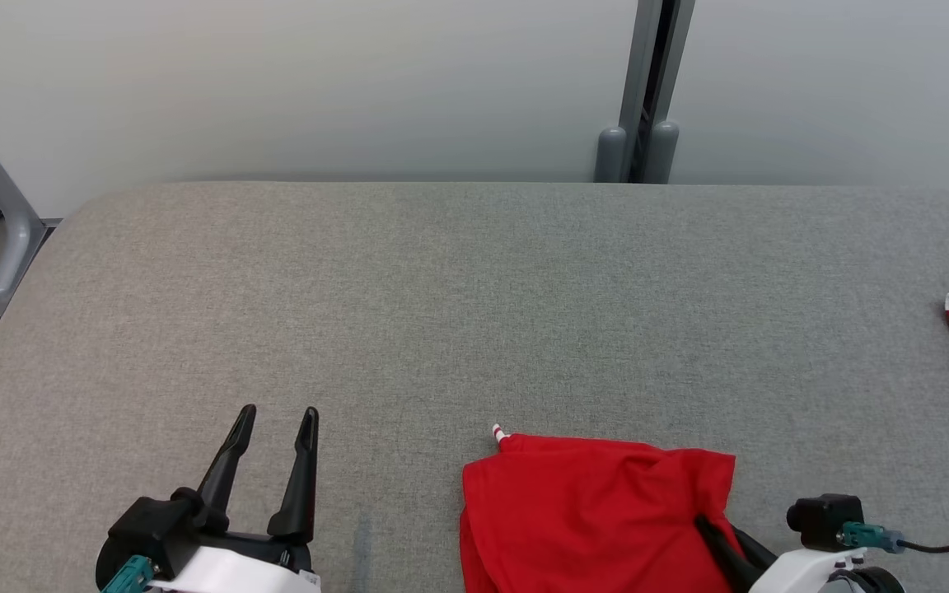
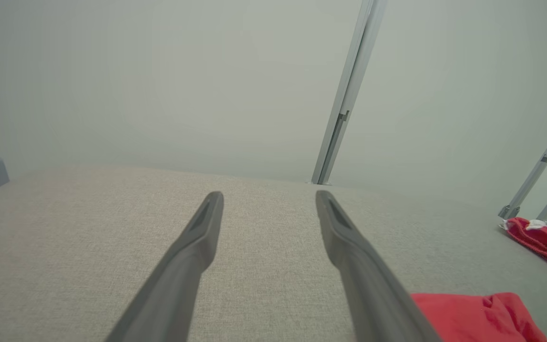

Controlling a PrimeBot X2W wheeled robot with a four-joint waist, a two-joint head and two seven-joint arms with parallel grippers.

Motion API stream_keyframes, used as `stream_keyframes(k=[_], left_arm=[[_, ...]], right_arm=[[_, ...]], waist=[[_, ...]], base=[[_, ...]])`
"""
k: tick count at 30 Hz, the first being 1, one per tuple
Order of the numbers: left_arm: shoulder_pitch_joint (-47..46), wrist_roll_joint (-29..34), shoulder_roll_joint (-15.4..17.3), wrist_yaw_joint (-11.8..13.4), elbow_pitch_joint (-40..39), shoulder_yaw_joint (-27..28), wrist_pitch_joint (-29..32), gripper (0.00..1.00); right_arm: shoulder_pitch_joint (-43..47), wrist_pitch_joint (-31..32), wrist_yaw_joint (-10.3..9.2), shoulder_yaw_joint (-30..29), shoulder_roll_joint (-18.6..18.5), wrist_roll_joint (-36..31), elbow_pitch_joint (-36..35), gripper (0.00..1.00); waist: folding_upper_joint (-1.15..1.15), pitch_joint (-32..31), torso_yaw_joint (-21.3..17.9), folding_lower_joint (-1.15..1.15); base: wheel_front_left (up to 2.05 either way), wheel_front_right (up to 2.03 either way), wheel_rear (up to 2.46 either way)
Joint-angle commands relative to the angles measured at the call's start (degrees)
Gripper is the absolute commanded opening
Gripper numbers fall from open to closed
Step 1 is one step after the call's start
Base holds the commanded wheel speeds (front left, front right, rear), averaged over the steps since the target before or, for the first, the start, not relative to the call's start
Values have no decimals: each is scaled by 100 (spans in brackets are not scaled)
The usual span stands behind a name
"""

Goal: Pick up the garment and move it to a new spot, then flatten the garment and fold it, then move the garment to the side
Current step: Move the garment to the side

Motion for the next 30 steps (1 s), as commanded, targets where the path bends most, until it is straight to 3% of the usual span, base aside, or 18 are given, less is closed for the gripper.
stream_keyframes(k=[1,7,16,24,30], left_arm=[[-95,-8,22,-5,-38,22,-17,100],[-182,-38,22,-5,-124,-37,-17,100],[-712,-103,22,-5,-341,-323,-17,100],[-1565,87,30,-5,-397,-949,-18,100],[-2123,260,34,-5,-214,-1525,-17,100]], right_arm=[[-166,-87,0,98,-86,21,41,0],[-563,-188,-1,444,-468,-152,81,0],[-1827,-221,-1,1003,-1528,-753,-105,0],[-2938,-200,-1,984,-2454,-922,-300,0],[-3498,-244,-1,724,-2919,-856,-290,0]], waist=[[0,22,-46,0],[0,124,-225,0],[0,838,-888,0],[0,1795,-1518,0],[0,2422,-1829,0]], base=[[0,0,0],[0,0,0],[0,0,0],[0,0,0],[0,0,0]])
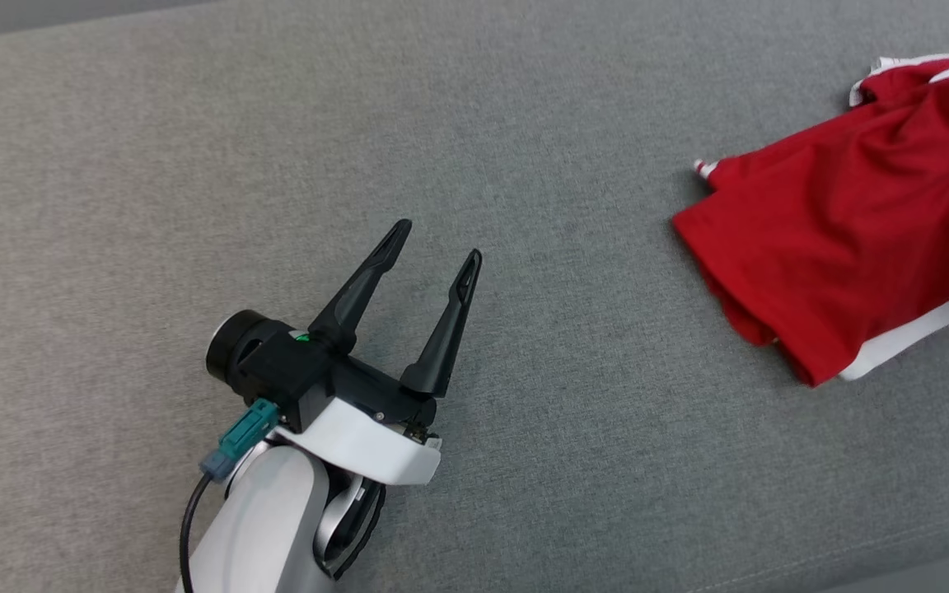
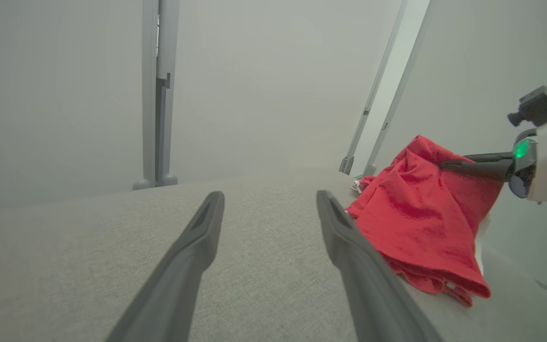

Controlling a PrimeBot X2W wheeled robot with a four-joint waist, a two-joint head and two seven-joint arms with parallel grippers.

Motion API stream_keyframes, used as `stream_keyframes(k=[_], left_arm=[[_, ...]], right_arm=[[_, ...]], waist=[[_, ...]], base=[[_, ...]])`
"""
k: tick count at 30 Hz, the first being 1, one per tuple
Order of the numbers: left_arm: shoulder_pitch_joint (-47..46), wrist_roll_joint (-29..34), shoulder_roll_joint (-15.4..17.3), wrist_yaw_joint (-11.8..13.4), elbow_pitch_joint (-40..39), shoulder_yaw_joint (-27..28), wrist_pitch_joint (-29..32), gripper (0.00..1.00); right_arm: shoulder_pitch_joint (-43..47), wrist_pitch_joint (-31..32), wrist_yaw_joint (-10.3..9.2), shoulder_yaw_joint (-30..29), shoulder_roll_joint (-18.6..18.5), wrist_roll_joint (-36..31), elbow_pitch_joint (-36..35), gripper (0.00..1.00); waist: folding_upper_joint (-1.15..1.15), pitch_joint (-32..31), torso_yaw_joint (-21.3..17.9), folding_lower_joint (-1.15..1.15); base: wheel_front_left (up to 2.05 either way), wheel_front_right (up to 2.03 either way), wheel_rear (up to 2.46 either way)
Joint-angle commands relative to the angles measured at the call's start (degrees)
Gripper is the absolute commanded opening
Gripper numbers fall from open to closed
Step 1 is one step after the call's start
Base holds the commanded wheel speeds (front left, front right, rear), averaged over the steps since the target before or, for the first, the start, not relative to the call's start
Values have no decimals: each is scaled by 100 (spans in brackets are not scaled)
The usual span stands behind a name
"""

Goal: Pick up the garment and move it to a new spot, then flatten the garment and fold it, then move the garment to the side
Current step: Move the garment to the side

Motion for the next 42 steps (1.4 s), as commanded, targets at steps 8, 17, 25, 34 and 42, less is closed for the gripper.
stream_keyframes(k=[8,17,25,34,42], left_arm=[[-479,94,45,-5,68,-178,-17,100],[-700,167,242,-2,158,-268,2,100],[-783,159,331,6,190,-250,28,100],[-787,94,368,23,187,-358,39,100],[-693,19,191,20,76,-315,29,100]], right_arm=[[-503,-87,-2,-629,-658,60,208,0],[-841,-95,-3,-1085,-793,104,764,0],[-1053,-95,-2,-1087,-641,-23,1319,0],[-1211,-75,-2,-1280,-414,24,2443,100],[-1393,-90,-2,-1221,-265,-109,2623,100]], waist=[[0,990,-326,0],[0,1531,-165,0],[0,1863,50,0],[0,2011,338,0],[0,1563,416,0]], base=[[0,0,0],[0,0,0],[0,0,0],[0,0,0],[0,0,0]])
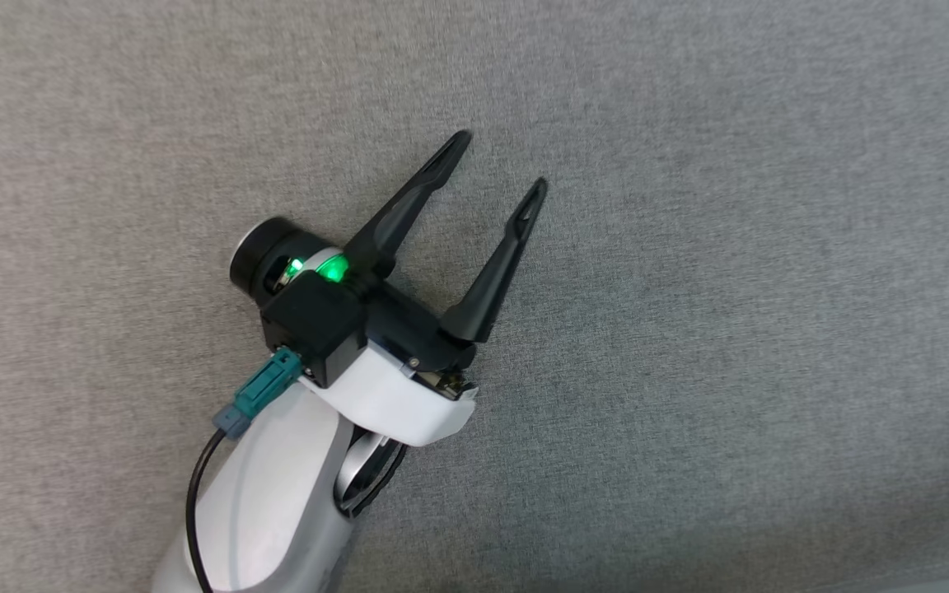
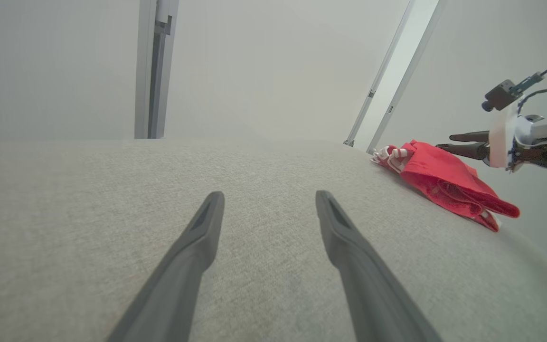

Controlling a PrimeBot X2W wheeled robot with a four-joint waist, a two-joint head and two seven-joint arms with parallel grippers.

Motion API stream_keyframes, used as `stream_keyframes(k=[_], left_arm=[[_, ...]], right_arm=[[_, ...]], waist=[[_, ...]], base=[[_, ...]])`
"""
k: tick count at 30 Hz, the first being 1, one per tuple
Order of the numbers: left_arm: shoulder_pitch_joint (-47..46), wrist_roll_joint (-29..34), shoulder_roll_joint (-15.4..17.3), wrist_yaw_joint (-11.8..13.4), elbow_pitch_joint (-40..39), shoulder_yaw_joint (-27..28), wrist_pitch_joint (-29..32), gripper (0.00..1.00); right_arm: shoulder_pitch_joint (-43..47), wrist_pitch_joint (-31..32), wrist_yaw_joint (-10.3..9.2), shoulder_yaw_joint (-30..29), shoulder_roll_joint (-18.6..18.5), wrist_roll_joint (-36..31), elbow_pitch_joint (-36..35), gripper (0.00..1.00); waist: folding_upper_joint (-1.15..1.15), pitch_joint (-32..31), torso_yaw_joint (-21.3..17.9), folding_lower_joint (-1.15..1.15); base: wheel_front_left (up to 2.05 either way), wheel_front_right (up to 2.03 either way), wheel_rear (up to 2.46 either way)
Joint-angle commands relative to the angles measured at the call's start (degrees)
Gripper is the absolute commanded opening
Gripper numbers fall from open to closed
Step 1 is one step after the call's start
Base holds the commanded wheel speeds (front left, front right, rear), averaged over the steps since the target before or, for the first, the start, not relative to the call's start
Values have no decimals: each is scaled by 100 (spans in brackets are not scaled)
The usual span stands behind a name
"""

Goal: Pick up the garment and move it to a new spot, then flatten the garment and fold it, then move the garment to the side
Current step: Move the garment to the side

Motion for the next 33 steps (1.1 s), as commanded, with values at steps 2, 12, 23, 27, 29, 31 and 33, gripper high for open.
stream_keyframes(k=[2,12,23,27,29,31,33], left_arm=[[289,-106,133,35,187,101,68,100],[907,-517,42,29,-13,763,53,100],[1754,-590,42,29,24,1417,49,100],[2073,-547,42,29,103,1502,49,100],[2193,-546,47,38,126,1539,48,100],[2288,-559,45,60,151,1578,49,100],[2391,-579,45,89,176,1621,49,100]], right_arm=[[-73,-28,-2,34,25,-99,-131,100],[416,-18,-2,-65,371,-356,-1206,100],[1921,-19,-2,-912,1183,-795,-2747,100],[2681,-19,-2,-1416,1597,-1089,-3326,100],[3047,-19,-2,-1736,1823,-1226,-3627,100],[3437,-19,-2,-2053,2097,-1417,-3938,100],[3819,-19,-2,-2327,2365,-1604,-4217,100]], waist=[[0,-412,43,0],[0,-1874,206,0],[0,-2934,543,0],[0,-3262,697,0],[0,-3382,788,0],[0,-3462,876,0],[0,-3544,952,0]], base=[[0,0,0],[0,0,0],[0,0,0],[0,0,0],[0,0,0],[0,0,0],[0,0,0]])
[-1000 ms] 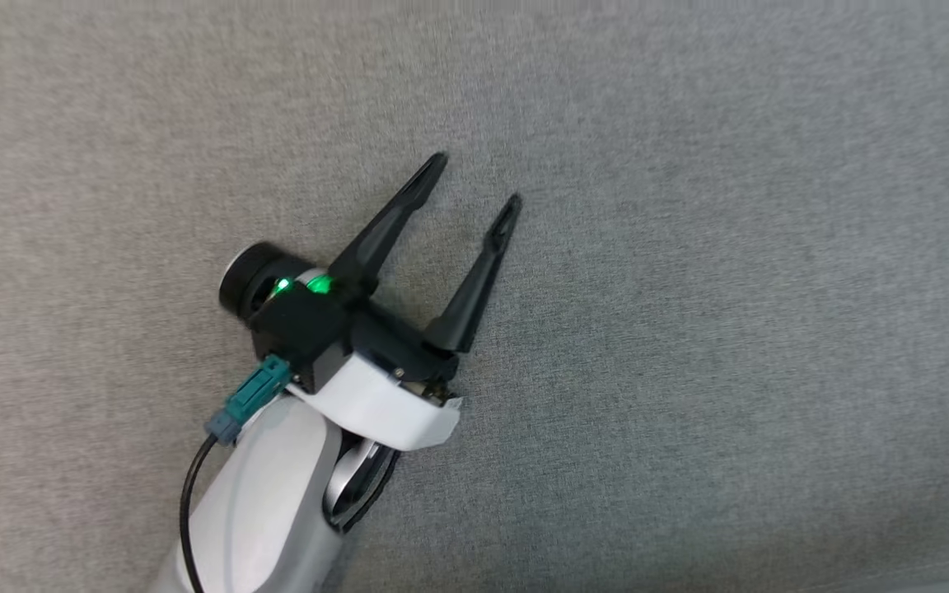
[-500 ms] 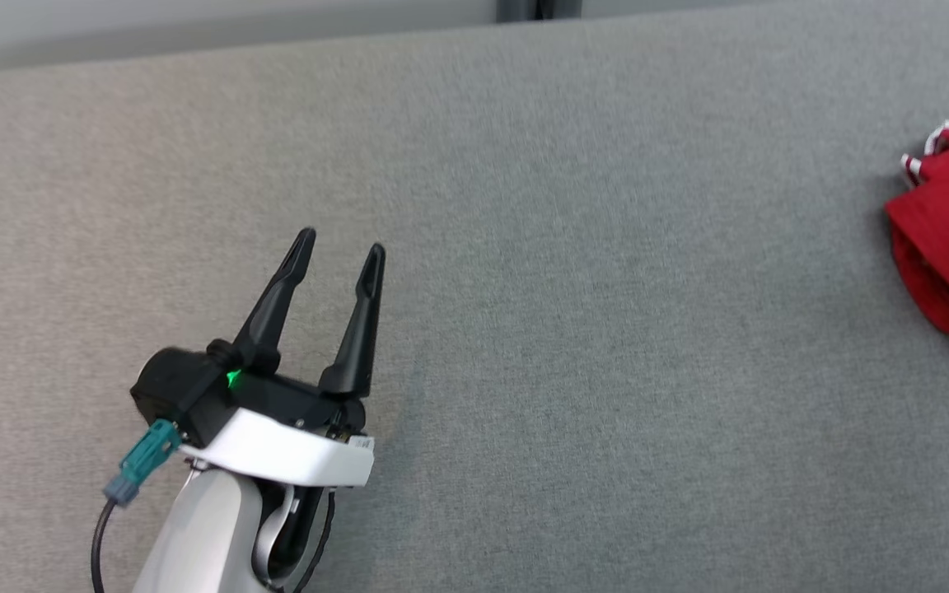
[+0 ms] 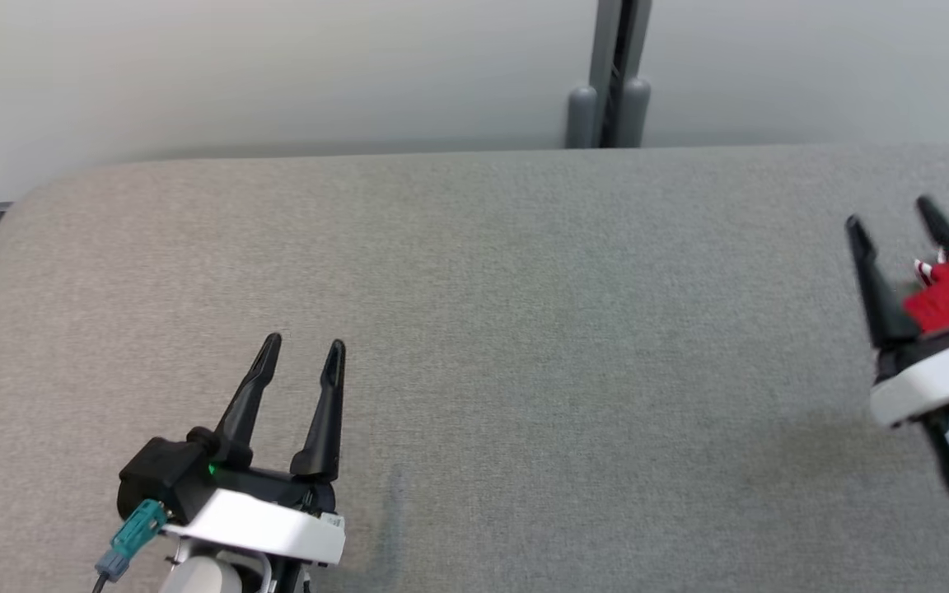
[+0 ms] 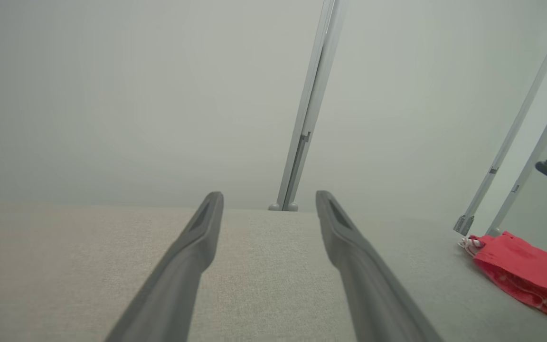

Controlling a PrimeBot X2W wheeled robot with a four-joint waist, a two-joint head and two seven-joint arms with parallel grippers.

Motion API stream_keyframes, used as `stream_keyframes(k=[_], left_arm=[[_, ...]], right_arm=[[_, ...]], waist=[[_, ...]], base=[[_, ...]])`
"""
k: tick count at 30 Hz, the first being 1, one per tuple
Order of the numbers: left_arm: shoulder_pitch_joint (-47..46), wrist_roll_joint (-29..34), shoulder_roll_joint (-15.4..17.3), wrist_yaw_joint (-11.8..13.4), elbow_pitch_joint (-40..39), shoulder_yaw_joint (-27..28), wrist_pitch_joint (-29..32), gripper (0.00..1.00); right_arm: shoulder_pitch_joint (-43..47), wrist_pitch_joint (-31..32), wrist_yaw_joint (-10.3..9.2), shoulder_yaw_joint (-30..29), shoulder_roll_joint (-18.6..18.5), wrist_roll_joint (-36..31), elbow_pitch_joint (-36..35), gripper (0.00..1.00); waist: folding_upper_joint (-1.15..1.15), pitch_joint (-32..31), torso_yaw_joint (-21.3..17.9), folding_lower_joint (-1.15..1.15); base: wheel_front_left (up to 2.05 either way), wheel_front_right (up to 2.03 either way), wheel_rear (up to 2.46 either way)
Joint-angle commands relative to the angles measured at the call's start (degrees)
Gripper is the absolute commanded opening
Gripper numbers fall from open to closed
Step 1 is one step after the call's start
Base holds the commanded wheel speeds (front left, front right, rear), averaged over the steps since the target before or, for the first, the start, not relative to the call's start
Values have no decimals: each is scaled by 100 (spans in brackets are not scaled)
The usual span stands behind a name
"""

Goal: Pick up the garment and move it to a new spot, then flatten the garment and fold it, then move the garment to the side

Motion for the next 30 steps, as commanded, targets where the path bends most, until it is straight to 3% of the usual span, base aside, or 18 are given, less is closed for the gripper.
stream_keyframes(k=[1,9,16,30], left_arm=[[88,-1,20,40,19,39,1,100],[366,-42,21,190,167,147,0,100],[527,1,22,268,221,140,1,100],[490,67,22,449,180,132,1,100]], right_arm=[[215,-3,-2,-106,111,-85,-103,100],[1336,-3,-2,-635,1103,-773,-813,100],[1867,-2,-2,-921,1718,-1432,-1147,100],[2056,-3,-2,-972,2007,-1675,-1253,100]], waist=[[0,-147,141,0],[0,-413,315,0],[0,-509,346,0],[0,-495,342,0]], base=[[0,0,0],[0,0,0],[0,0,0],[0,0,0]])
